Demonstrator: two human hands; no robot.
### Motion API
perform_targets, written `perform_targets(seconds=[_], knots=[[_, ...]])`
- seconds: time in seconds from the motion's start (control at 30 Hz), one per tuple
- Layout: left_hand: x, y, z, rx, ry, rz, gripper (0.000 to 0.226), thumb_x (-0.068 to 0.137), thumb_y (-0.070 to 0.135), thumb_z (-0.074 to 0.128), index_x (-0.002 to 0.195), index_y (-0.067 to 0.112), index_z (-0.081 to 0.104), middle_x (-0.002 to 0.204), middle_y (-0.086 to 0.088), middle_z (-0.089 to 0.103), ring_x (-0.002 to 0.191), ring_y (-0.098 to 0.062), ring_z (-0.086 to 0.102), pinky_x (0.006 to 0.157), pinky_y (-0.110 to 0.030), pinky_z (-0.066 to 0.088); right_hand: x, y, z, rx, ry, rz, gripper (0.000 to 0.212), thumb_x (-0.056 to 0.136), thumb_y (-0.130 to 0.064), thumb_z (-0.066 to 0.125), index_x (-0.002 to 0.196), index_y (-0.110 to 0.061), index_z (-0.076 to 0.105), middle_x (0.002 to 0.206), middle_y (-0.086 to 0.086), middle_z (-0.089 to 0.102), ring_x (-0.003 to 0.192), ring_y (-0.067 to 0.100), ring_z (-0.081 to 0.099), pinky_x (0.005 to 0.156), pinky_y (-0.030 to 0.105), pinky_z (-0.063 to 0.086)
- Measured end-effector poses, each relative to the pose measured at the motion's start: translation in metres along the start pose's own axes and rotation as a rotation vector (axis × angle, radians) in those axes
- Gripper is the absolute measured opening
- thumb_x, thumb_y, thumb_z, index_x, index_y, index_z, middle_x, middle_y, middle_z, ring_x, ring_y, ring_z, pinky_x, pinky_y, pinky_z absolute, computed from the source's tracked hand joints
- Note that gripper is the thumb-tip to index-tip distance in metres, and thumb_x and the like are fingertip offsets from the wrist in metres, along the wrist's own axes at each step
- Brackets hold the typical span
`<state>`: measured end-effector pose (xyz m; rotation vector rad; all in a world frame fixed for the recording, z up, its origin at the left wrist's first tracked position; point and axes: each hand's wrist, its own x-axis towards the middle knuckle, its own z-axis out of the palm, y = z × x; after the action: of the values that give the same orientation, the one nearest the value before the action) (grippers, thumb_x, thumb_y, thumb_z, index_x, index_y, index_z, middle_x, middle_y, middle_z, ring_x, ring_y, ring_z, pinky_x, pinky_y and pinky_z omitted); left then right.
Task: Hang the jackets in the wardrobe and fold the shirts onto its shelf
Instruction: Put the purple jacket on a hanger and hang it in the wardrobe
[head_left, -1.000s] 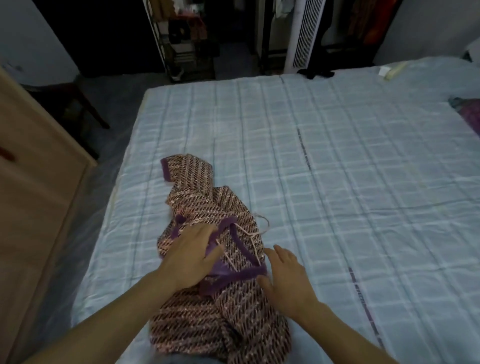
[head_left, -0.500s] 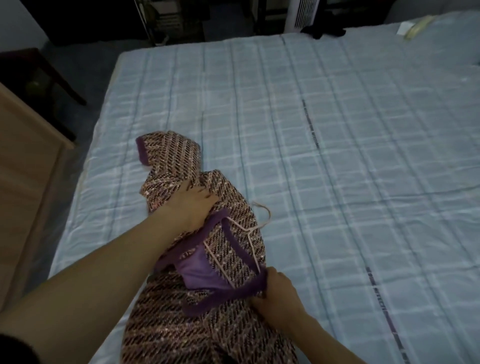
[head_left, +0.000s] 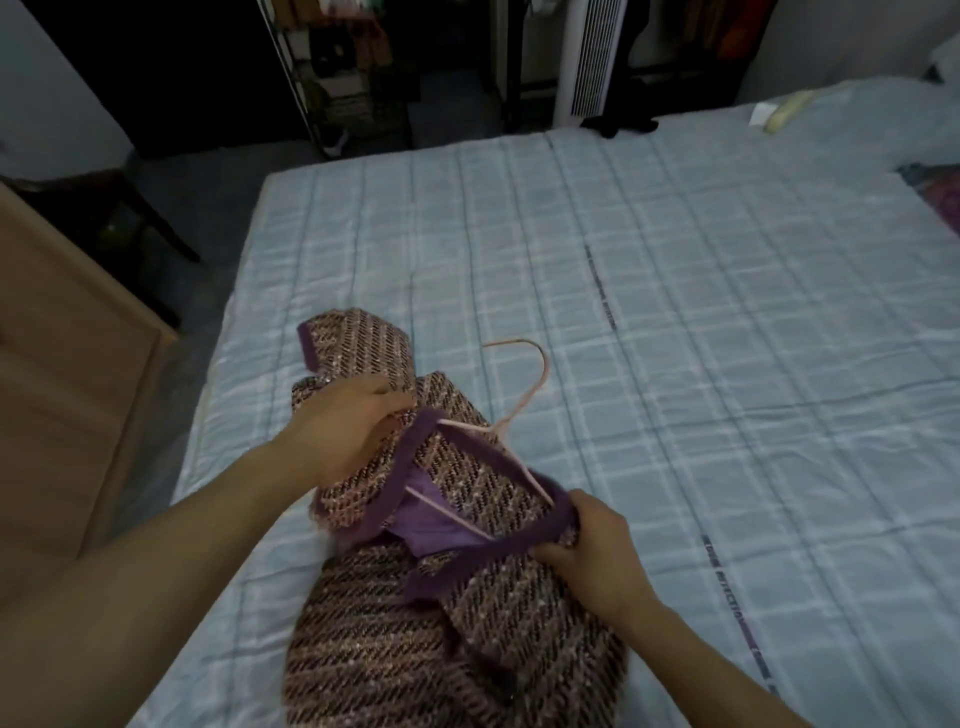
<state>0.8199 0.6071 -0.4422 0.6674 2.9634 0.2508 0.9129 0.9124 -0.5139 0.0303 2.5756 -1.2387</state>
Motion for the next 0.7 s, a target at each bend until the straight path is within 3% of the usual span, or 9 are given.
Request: perform_targets(seconds=[0.13,0.23,0.37,0.6,0.7], knots=[[-0.021,0.021,-0.064,-0.012,0.174,0.042,0.024,0.094,0.016,0.062,0.117,0.019,0.070,0.097,-0.003,0.062,0.086,-0.025,0.061,0.069,-0.035,0.050,-0.018,-0.035,-0.059,0.046,0.026,-0.112,0.040,0.060,-0.019,0.089,0.090,-0.033,0.065,0.088,-0.014,0.068,0.084,-0.004,0.061,0.068,0.010,0.042],[-0.034,0.043,-0.118,0.005,0.249,0.071,0.026,0.097,0.029,0.052,0.114,0.020,0.070,0.095,-0.001,0.060,0.085,-0.022,0.058,0.068,-0.035,0.050,-0.038,-0.062,-0.097,0.006,0.058,-0.238,0.039,0.067,-0.020,0.085,0.094,-0.038,0.063,0.090,-0.013,0.069,0.085,0.000,0.062,0.070,0.012,0.044],[-0.055,0.077,-0.188,0.076,0.324,0.042,0.020,0.097,0.027,0.058,0.114,0.025,0.068,0.094,0.002,0.056,0.082,-0.023,0.058,0.065,-0.040,0.050,-0.071,-0.102,-0.143,-0.033,0.167,-0.400,0.033,0.077,-0.021,0.080,0.096,-0.039,0.061,0.090,-0.015,0.066,0.084,-0.001,0.061,0.070,0.011,0.042],[-0.127,0.139,-0.300,0.138,0.499,0.001,0.033,0.099,0.042,0.044,0.115,0.025,0.066,0.094,0.002,0.053,0.084,-0.024,0.057,0.068,-0.040,0.050,-0.138,-0.181,-0.209,-0.021,0.421,-0.625,0.027,0.074,-0.016,0.082,0.099,-0.024,0.073,0.088,-0.011,0.069,0.083,0.004,0.062,0.076,0.014,0.045],[-0.164,0.165,-0.341,0.130,0.578,0.013,0.029,0.099,0.034,0.049,0.117,0.020,0.067,0.097,0.001,0.053,0.084,-0.022,0.057,0.070,-0.035,0.048,-0.169,-0.217,-0.237,-0.028,0.485,-0.706,0.029,0.074,-0.011,0.081,0.100,-0.021,0.074,0.088,-0.007,0.069,0.083,0.006,0.061,0.076,0.007,0.039]])
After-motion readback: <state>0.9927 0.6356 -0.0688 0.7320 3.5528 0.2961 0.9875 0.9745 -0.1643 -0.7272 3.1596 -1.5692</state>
